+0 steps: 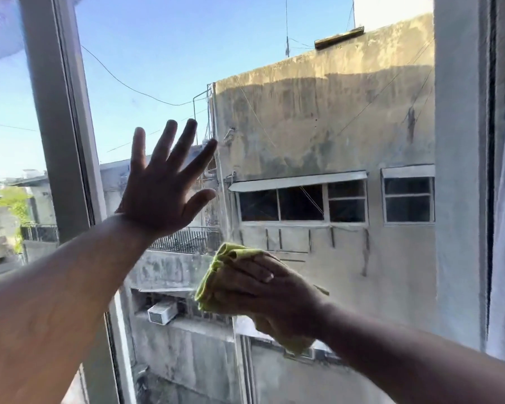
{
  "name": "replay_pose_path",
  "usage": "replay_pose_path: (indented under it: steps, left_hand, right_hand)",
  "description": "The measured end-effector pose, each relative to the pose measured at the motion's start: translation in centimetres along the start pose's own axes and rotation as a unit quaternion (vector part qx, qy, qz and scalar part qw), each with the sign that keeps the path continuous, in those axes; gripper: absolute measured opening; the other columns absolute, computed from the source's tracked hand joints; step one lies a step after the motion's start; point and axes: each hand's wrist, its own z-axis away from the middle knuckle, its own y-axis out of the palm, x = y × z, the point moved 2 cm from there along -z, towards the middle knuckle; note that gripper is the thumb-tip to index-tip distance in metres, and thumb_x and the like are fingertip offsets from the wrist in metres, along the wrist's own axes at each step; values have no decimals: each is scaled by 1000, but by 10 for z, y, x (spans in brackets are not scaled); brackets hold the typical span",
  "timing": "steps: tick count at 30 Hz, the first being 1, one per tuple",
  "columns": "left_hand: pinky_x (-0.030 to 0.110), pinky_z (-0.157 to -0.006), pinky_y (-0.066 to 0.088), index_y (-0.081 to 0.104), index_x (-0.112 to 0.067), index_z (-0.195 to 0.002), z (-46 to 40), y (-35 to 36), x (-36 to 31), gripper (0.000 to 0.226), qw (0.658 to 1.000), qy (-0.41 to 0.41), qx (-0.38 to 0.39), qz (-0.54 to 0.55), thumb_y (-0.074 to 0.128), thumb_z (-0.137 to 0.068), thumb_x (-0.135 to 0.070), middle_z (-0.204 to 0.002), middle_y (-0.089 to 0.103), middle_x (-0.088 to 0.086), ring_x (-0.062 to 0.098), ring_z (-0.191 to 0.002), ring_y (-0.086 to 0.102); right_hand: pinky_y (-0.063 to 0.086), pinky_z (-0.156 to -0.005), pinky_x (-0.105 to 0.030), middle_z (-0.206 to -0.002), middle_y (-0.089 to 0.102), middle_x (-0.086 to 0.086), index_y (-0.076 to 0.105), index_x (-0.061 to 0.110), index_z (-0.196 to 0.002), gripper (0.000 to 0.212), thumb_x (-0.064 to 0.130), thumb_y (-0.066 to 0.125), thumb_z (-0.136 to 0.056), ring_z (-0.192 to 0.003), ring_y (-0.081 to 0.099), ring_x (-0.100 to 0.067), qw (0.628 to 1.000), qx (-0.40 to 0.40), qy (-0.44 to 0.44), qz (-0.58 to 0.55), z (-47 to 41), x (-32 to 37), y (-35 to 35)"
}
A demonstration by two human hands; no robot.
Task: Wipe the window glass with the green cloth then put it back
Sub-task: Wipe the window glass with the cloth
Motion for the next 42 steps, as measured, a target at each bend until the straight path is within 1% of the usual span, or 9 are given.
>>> replay_pose_path:
  steps: [3,7,12,14,17,20,28,35,42]
  left_hand:
    - [63,-121,5,17,-21,-160,24,1,15,77,997,-72,5,11,14,-97,-65,-168,10,19,41,-154,10]
    - [57,-124,9,17,-20,-159,32,5,15,73,996,-88,-5,18,12,-98,-60,-168,12,19,41,-154,10]
    - [52,-125,8,20,-21,-159,33,8,21,70,995,-80,-26,51,6,-99,-56,-168,14,17,36,-155,10]
    - [49,-126,8,24,-23,-158,34,8,24,68,992,-81,-46,83,4,-100,-52,-167,17,15,34,-156,12]
    - [48,-127,9,27,-27,-157,34,9,28,61,990,-86,-54,102,8,-102,-45,-168,19,11,31,-156,13]
    - [50,-126,6,20,-26,-159,37,8,27,60,993,-81,-19,80,11,-103,-46,-168,15,13,34,-156,9]
    - [64,-122,9,21,-16,-158,97,-21,4,73,992,-49,89,79,14,-99,-58,-167,16,18,39,-154,10]
    - [57,-120,14,44,-11,-148,217,-8,-93,89,977,-6,195,85,38,-86,-75,-158,37,18,38,-148,32]
    - [50,-111,28,73,-17,-92,205,-7,-109,18,993,-35,105,48,72,-83,-33,-128,68,12,33,-124,61]
  right_hand:
    - [13,-127,-41,-161,33,3,31,28,-154,77,8,54,-83,-154,20,-22,1000,-18,24,-11,21,-66,-24]
    - [46,-99,-58,-140,50,-25,48,15,-144,65,15,43,-78,-123,47,-48,942,-80,324,-43,9,-191,-72]
    - [39,-107,-49,-142,52,-26,46,19,-145,62,22,42,-82,-129,47,-45,883,-149,443,-28,-69,-213,-83]
    - [35,-113,-47,-152,46,-14,42,29,-148,69,20,45,-80,-138,39,-36,909,-169,381,-20,-93,-165,-66]
    - [13,-124,-46,-161,30,5,38,38,-148,71,22,50,-80,-152,19,-25,995,-76,61,-20,-74,-30,-16]
    - [5,-128,-44,-161,34,4,37,34,-149,76,40,62,-78,-152,23,-25,979,108,-172,-12,-13,76,18]
    - [16,-126,-45,-164,26,-2,35,27,-153,61,34,43,-92,-155,8,-22,943,223,-200,-147,-4,65,6]
    - [41,-99,-43,-136,62,-12,51,24,-141,79,58,70,-72,-119,55,-30,987,32,126,-96,18,53,-17]
    - [49,-68,-37,-78,69,-6,68,15,-90,40,47,82,-70,-68,66,-29,951,102,282,-81,36,69,-24]
